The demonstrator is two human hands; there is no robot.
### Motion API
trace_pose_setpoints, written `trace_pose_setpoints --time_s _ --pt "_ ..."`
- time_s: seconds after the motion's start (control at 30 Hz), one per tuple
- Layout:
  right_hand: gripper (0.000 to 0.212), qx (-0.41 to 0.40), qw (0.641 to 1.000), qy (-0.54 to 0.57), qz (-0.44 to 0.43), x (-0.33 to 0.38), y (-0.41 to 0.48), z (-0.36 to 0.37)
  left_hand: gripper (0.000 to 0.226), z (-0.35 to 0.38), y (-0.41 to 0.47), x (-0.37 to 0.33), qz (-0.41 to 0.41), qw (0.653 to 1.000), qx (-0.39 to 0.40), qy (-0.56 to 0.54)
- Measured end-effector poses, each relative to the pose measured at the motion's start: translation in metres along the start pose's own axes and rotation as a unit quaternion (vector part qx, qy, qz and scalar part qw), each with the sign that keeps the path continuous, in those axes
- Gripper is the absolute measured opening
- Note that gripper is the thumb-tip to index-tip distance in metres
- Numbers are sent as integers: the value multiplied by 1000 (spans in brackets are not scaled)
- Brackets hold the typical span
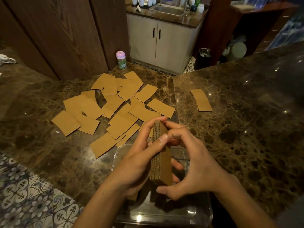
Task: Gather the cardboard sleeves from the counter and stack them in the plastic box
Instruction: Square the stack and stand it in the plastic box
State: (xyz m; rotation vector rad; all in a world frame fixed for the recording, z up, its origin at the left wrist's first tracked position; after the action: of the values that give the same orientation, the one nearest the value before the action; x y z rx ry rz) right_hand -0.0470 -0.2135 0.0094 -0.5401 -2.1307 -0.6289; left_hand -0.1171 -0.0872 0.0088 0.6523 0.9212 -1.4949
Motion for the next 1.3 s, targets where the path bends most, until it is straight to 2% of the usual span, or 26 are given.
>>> trace_pose_setpoints --time_s 0.1,0.2,0.27,0.4,0.47,0.53,0.63,0.77,1.07,1.3 --pt "94 6 1000 21 10 3 5 8 41 -14 1 -1 12 997 -66 44" --pt "92 36 999 -14 0 9 10 17 59 -38 -6 -8 32 964 -96 244" --pt "90 77 995 -63 -10 9 11 27 52 -59 -23 -13 38 917 -142 370" --pt "88 174 973 -148 22 -1 4 54 55 -103 -57 -15 104 790 -245 552" --pt "90 218 953 -206 41 -7 0 71 52 -113 -67 -7 101 762 -252 588" --pt "93 231 939 -249 48 -12 -3 86 52 -114 -73 6 81 761 -234 599" --pt "93 207 934 -287 43 -16 -3 106 51 -112 -75 23 71 760 -202 614" --pt "96 212 918 -330 55 -24 -3 132 58 -112 -74 30 86 755 -212 614" --pt "106 179 935 -301 60 -32 -5 145 48 -114 -73 33 117 765 -212 596" --pt "100 183 930 -311 68 -27 1 139 46 -113 -73 35 155 738 -198 626"
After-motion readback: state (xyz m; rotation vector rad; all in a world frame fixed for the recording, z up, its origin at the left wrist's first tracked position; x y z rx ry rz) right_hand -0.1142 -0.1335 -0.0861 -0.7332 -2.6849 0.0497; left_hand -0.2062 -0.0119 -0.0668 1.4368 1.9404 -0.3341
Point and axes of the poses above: each hand's wrist, its own y-axis towards the middle knuckle, its own z-axis out of the palm, x = y × z, the point moved 4 cm from there along y, towards the middle knuckle, and after that the axes turned 4 degrees about -x, right-handed, at the moved point
